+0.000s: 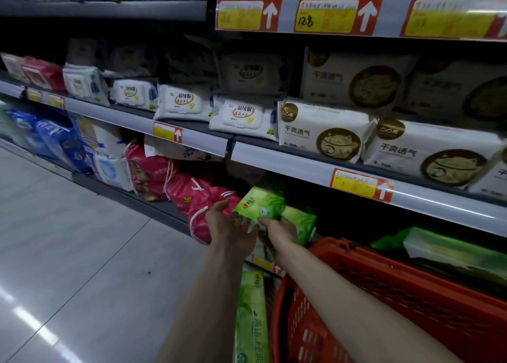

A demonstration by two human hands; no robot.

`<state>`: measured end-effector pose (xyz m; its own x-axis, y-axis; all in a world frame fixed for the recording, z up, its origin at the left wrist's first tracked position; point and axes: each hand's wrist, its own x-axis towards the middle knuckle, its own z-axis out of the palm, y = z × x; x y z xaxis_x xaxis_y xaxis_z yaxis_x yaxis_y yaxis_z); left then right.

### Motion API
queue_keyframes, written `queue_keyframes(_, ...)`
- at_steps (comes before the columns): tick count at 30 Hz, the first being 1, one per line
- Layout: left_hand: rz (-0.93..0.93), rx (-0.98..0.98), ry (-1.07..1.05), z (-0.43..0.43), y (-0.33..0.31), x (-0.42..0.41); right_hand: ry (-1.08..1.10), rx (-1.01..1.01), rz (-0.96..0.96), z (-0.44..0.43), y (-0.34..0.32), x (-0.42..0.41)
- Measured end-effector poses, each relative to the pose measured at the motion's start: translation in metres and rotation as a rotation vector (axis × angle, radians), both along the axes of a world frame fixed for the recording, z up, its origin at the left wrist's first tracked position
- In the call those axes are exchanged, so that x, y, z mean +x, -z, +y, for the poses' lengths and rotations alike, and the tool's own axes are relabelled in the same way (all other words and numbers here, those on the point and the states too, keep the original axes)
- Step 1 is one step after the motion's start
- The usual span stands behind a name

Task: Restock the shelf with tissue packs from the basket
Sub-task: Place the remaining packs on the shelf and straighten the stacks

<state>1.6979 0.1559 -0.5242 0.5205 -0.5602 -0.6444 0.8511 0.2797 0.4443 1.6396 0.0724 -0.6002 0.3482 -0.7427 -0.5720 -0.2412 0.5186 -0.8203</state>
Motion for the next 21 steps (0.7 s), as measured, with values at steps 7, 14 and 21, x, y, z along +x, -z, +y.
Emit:
queue_keyframes(7,-0.024,0.025,-0.030,-0.024,0.007,0.002,-0.078,-0.121,0.095,-0.012,0.002,0.005)
queue_keyframes(14,-0.083,0.149,-0.045,-0.028,0.001,-0.006,-0.096,-0.119,0.052,-0.007,0.006,-0.007)
queue_keyframes(21,-0.104,0.207,0.024,-0.019,-0.006,-0.025,-0.121,-0.104,0.013,-0.006,-0.026,-0.052)
